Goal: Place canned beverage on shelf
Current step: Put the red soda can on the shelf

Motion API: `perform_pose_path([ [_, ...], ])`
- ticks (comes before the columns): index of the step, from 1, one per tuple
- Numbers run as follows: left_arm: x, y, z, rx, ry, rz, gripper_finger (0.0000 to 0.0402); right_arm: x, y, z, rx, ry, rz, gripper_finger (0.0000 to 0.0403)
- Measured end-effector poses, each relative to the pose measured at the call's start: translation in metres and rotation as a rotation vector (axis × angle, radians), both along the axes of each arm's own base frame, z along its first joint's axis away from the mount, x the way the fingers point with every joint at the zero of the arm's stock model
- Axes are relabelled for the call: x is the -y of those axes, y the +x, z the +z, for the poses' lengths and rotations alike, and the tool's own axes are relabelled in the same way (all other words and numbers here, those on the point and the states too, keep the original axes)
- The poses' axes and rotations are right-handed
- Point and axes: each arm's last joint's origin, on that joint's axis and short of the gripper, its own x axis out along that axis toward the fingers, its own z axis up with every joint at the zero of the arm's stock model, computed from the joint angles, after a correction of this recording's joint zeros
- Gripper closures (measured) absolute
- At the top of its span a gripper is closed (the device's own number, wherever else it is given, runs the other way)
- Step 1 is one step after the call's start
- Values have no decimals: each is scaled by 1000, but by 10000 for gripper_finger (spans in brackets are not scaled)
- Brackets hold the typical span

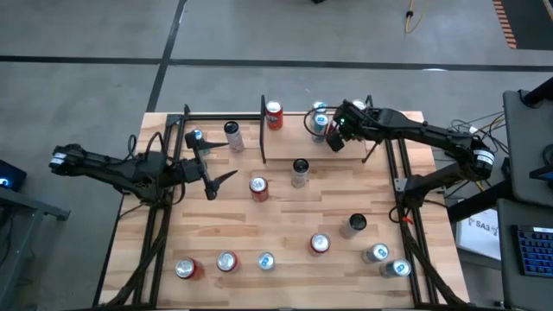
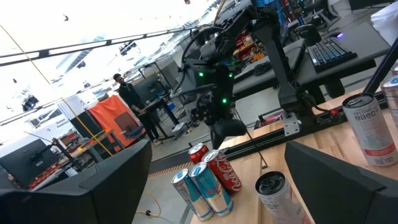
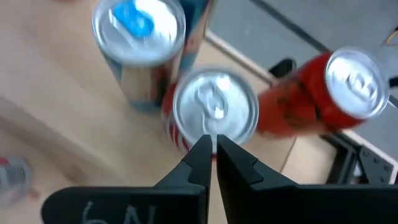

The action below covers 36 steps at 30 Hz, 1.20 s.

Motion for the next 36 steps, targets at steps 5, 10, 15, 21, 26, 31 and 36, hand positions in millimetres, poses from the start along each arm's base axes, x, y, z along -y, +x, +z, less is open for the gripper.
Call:
perform_pose_path([
  [5, 0, 0, 0, 0, 0, 0, 49, 5, 7, 5, 69, -82, -12, 390],
  [10, 0, 0, 0, 0, 0, 0, 49, 5, 7, -1, 59, -95, -16, 390],
  [15, 0, 0, 0, 0, 0, 0, 49, 4, 4, -17, 24, -70, -30, 390],
  [21, 0, 0, 0, 0, 0, 0, 49, 2, 3, -22, 39, -24, -10, 390],
  [26, 0, 0, 0, 0, 0, 0, 49, 1, 3, -20, 52, 2, 6, 390],
  [31, 0, 0, 0, 0, 0, 0, 49, -1, 2, -15, 55, 45, 14, 390],
  [36, 0, 0, 0, 0, 0, 0, 49, -4, -1, -8, 25, 84, 1, 390],
])
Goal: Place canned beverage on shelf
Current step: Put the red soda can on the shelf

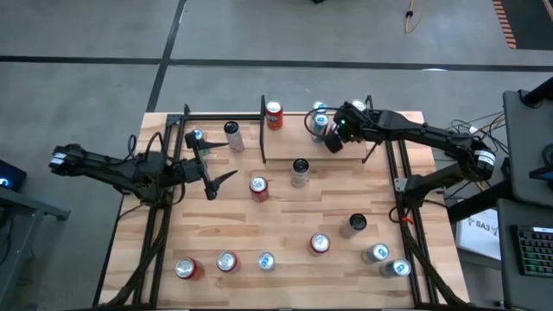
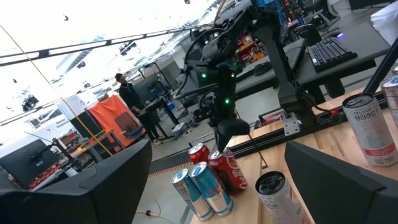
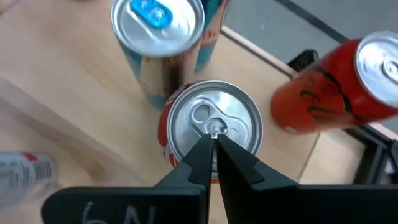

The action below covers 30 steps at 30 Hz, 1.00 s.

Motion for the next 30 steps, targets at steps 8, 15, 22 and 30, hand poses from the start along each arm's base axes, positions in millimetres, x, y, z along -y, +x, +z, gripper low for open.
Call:
perform_pose_path([
  [8, 0, 0, 0, 0, 0, 0, 49, -1, 0, 7, -14, -2, 15, 390],
  [15, 0, 0, 0, 0, 0, 0, 49, 1, 3, 15, 12, -44, 20, 390],
  [22, 0, 0, 0, 0, 0, 0, 49, 6, 10, 7, 24, -115, 13, 390],
  [30, 0, 0, 0, -1, 0, 0, 49, 7, 11, -8, -60, -92, 32, 390],
])
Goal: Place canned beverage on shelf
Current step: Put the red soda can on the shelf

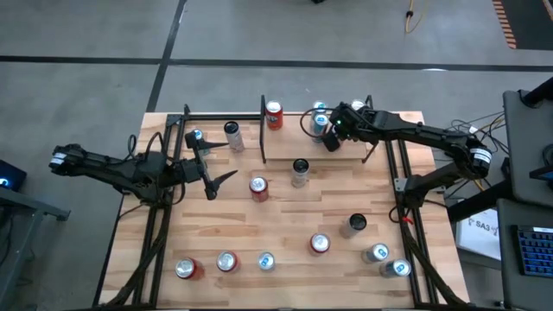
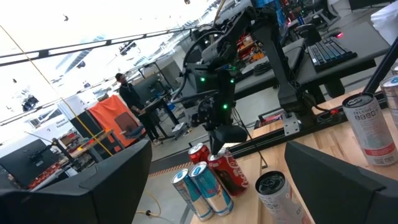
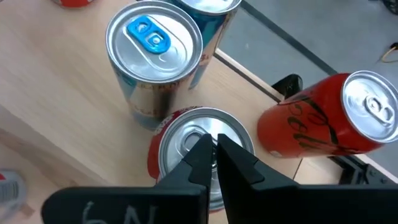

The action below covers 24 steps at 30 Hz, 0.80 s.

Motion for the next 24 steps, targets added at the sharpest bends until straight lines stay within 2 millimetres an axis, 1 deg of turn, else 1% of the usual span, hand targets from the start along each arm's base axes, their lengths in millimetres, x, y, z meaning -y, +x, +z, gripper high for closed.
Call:
perform_pose_path([
  [11, 0, 0, 0, 0, 0, 0, 49, -4, -6, 8, -23, 46, 19, 390],
  [24, 0, 0, 0, 0, 0, 0, 49, -8, -10, 6, -43, 104, 13, 390],
])
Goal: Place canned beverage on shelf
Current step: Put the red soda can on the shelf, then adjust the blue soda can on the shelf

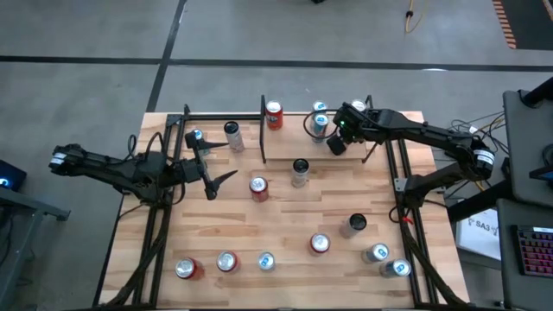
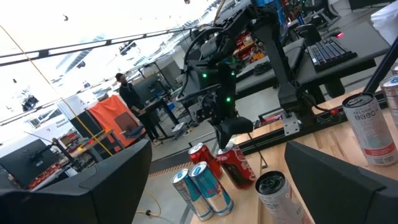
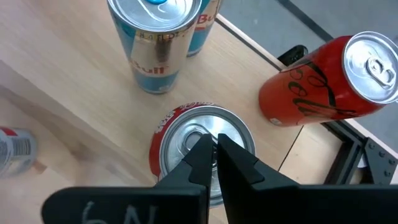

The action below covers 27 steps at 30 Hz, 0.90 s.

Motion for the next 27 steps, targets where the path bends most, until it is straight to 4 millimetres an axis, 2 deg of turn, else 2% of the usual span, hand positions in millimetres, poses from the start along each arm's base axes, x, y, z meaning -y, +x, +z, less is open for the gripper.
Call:
perform_pose_path([
  [16, 0, 0, 0, 0, 0, 0, 49, -4, -1, 3, 34, 23, 9, 390],
  [21, 0, 0, 0, 0, 0, 0, 49, -5, -1, 17, 73, 14, 12, 390],
  [27, 0, 0, 0, 0, 0, 0, 49, 1, 9, 43, 189, -76, 28, 390],
])
